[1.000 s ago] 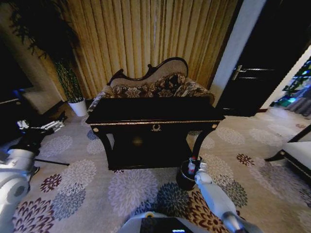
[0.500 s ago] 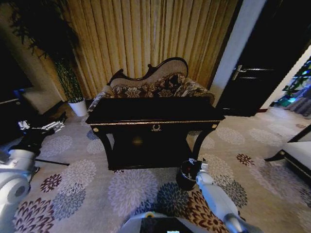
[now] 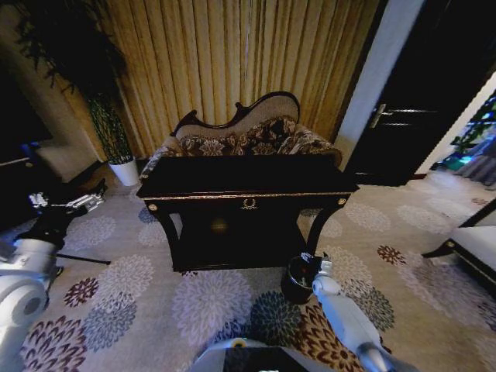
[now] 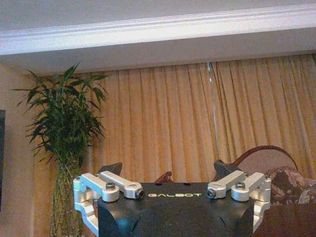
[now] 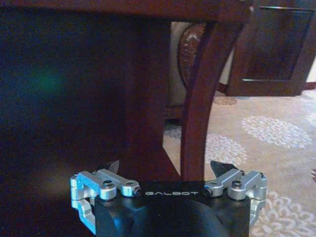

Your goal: Move to the front of the table and place the trash on the table into the trash bin.

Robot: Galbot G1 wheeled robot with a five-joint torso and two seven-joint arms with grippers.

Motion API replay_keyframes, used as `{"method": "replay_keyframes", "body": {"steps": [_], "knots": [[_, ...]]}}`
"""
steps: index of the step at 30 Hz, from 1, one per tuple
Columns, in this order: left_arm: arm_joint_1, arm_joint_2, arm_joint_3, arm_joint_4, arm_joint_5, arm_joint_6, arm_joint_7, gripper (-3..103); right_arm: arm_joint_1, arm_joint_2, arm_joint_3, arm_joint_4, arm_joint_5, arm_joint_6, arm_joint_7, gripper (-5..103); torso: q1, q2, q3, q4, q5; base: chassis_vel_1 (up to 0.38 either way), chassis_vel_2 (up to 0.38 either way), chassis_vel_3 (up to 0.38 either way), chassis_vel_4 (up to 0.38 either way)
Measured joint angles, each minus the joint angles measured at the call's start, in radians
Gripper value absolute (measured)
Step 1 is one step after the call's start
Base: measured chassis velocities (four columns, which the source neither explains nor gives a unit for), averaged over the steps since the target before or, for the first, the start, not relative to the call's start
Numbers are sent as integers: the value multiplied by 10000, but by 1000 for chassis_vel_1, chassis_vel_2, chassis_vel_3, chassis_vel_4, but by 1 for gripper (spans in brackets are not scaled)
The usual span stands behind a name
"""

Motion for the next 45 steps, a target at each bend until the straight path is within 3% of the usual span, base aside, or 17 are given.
{"method": "replay_keyframes", "body": {"steps": [10, 16, 19, 21, 23, 27, 31, 36, 45], "knots": [[-200, -309, 251, -39, 79, 24, -38, 100, -1659, -1081, 174, 4660, 584, -726, -341, 100, 0, 0, 0, -1, 0, 0, 0, 0, 0], [-158, -493, 242, -28, 178, 42, -84, 100, -2159, -1602, 390, 6534, 1154, -1190, -332, 100, 0, 1, -1, 0, -1, 0, 0, 0, 0], [-192, -657, 309, 49, 279, 273, -236, 100, -2377, -1954, 655, 8215, 1682, -2153, -62, 100, 0, 1, 0, -1, -1, 0, 0, 0, 0], [-194, -686, 322, 59, 308, 320, -254, 100, -2399, -2006, 690, 8606, 1819, -2428, 91, 100, 0, 0, 0, -1, -1, 0, 0, 0, 0], [-207, -750, 330, 55, 342, 509, -344, 100, -2400, -2112, 800, 9904, 2266, -3377, 588, 100, 0, 1, -1, 1, -3, 0, 0, 0, 0], [-242, -781, 301, 13, 328, 634, -392, 100, -2192, -2207, 790, 10889, 2568, -3990, 1058, 100, 0, 1, -1, 0, -2, 0, 0, 0, 0], [-233, -823, 252, 2, 139, 650, -325, 100, -2014, -2292, 751, 11283, 2784, -4137, 1324, 100, 0, 1, 0, 2, 1, 0, 0, 0, 0], [-339, -762, 275, 265, -405, 466, -124, 100, -2062, -2405, 896, 11734, 3049, -4153, 1412, 100, 0, 1, 0, -1, -1, 0, 0, 0, 0], [-398, -618, 274, 388, -226, 711, -115, 100, -2139, -2508, 1161, 11900, 3030, -4096, 1437, 100, 0, 0, 0, -1, 0, 0, 0, 0, 0]]}}
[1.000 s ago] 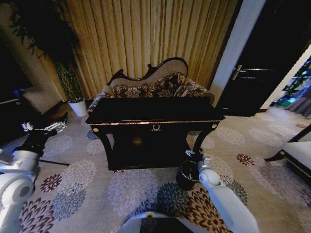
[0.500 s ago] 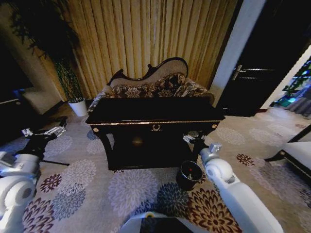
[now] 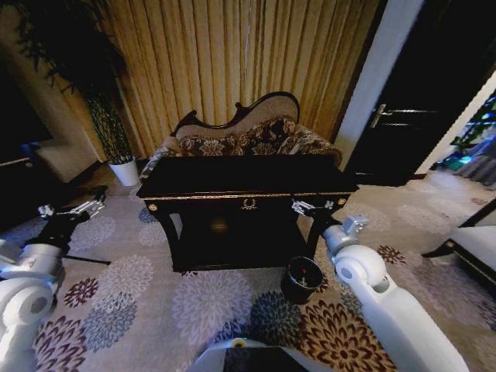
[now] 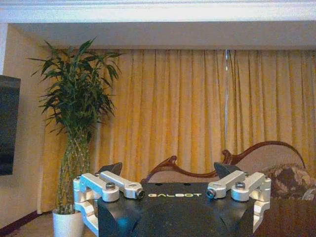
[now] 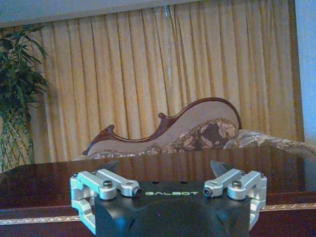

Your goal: Move to the front of the table and place the trash on the table into the trash bin.

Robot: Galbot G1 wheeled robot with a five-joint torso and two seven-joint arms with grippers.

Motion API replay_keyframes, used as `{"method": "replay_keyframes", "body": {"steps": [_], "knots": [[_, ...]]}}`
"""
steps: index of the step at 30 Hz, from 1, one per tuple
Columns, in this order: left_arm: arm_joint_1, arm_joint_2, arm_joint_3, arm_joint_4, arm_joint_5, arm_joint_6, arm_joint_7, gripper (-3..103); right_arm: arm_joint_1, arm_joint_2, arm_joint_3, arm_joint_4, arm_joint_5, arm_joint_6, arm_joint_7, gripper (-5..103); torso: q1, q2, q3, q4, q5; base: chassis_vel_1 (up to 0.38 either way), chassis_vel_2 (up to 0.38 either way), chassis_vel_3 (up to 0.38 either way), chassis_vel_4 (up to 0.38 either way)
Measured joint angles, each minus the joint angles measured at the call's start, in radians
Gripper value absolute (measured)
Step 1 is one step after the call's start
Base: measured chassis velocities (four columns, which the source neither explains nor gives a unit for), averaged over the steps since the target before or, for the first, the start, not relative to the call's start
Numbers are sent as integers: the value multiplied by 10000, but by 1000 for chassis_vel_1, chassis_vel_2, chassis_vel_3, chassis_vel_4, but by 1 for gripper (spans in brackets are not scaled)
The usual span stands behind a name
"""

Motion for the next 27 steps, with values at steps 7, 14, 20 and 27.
{"method": "replay_keyframes", "body": {"steps": [7, 14, 20, 27], "knots": [[32, 0, 0, 17, 125, 190, -60, 100, -21, 12, -17, 29, -80, 29, 53, 100, 0, 0, 0, 1, 0, 0, 0, 0, 0], [41, 52, -34, 15, 199, 268, -92, 100, -60, 19, 3, 33, -230, 74, 59, 100, 0, 0, 0, 1, 0, 0, 0, 0, 0], [83, 53, -35, -30, 362, 385, -123, 100, -153, 26, 41, 79, -369, 134, 59, 100, 0, 0, 0, 0, -1, 0, 0, 0, 0], [111, 52, -33, -33, 404, 397, -149, 100, -254, 49, 54, 89, -466, 284, 53, 100, 0, -1, 1, 0, -1, 17, -17, -8, 12]]}}
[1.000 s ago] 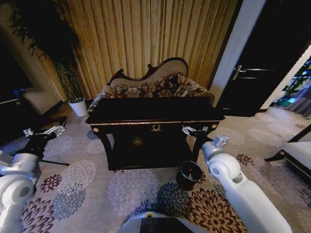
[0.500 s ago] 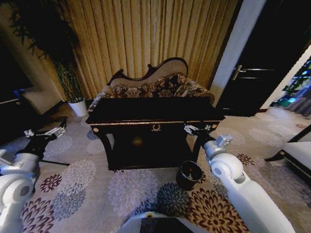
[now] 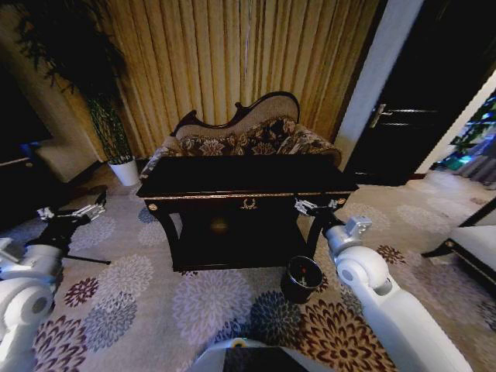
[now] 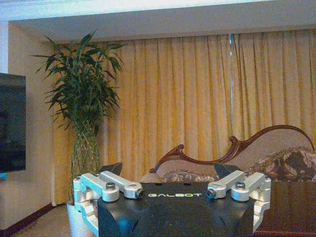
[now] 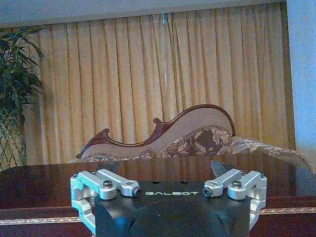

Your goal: Move to the front of the table and place the trash on the table into the trash bin.

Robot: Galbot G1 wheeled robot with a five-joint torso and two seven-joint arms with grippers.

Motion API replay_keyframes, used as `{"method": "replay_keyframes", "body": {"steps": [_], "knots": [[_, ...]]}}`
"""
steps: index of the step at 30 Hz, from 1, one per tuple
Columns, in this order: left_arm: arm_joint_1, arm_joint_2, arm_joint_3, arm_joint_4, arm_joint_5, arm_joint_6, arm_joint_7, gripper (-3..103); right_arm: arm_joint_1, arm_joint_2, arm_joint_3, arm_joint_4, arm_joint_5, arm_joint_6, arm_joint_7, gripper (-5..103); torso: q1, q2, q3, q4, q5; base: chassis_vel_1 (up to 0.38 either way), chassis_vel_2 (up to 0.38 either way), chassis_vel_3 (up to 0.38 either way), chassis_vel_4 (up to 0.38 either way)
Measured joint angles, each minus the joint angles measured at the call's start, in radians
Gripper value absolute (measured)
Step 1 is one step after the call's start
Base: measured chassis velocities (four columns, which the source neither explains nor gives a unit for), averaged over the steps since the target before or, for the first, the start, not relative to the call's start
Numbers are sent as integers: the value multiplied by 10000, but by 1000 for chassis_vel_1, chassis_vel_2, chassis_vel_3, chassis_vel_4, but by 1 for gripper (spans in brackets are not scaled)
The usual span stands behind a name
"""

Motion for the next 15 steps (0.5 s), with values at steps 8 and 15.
{"method": "replay_keyframes", "body": {"steps": [8, 15], "knots": [[27, 26, 8, -20, -3, -8, 12, 100, -58, 41, 64, 42, -8, 16, -8, 100, 2, 0, 1, 0, 0, 81, -93, -101, 88], [-6, 29, 81, -75, -18, -36, 87, 100, -119, 12, 285, 40, 45, 38, -23, 100, -1, 0, -1, 4, -1, 170, -162, -159, 185]]}}
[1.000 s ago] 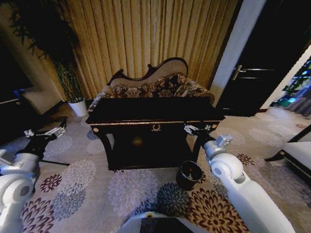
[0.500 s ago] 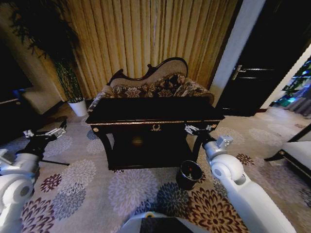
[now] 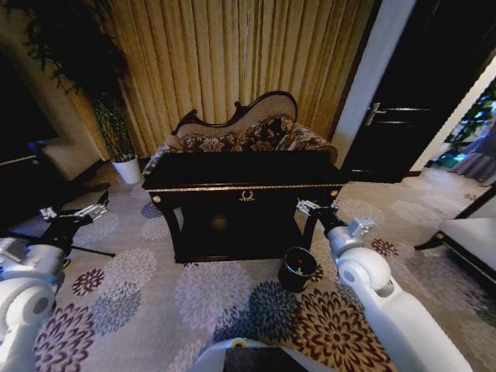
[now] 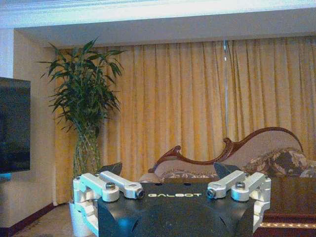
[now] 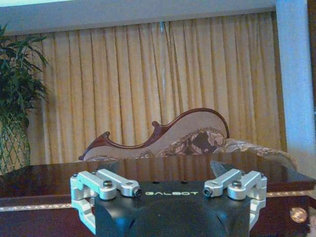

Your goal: Move to the front of the table and place the trash on the table into the trash bin.

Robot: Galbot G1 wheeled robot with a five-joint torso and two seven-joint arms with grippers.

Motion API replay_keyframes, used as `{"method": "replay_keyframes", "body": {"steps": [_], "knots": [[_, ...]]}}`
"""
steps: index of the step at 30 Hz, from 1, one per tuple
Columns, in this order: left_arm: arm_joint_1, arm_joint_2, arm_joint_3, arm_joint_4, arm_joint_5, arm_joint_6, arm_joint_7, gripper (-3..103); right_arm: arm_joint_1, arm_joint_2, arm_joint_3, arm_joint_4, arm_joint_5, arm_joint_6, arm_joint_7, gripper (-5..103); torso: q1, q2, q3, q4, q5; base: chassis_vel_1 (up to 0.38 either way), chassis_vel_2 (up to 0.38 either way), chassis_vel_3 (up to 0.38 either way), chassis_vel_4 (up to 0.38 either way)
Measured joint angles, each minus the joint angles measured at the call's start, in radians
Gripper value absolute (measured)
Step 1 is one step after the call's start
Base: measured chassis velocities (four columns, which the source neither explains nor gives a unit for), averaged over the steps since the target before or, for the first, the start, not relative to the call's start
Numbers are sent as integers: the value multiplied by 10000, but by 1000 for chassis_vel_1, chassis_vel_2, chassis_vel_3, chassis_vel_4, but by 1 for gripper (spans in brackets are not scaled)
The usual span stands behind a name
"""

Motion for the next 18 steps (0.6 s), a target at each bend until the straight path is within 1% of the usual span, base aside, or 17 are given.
{"method": "replay_keyframes", "body": {"steps": [4, 8, 10, 18], "knots": [[5, 4, -1, -23, -2, -1, 20, 100, 2, -29, 53, -10, 42, 4, -3, 100, 0, 0, -1, -8, 2, 172, -173, -193, 148], [15, 6, -15, -35, -4, -4, 36, 100, -2, -33, 79, -8, 65, 7, -5, 100, -2, 1, -1, -6, -1, 176, -159, -189, 131], [40, 1, -32, -54, -5, -9, 52, 100, -10, -33, 110, -8, 141, 9, -7, 100, -1, 0, 0, 1, -1, 188, -148, -155, 159], [90, -28, -41, -140, -10, -24, 89, 100, -72, -32, 259, -13, 172, 33, -12, 100, 2, 0, 1, -6, 4, 165, -168, -169, 179]]}}
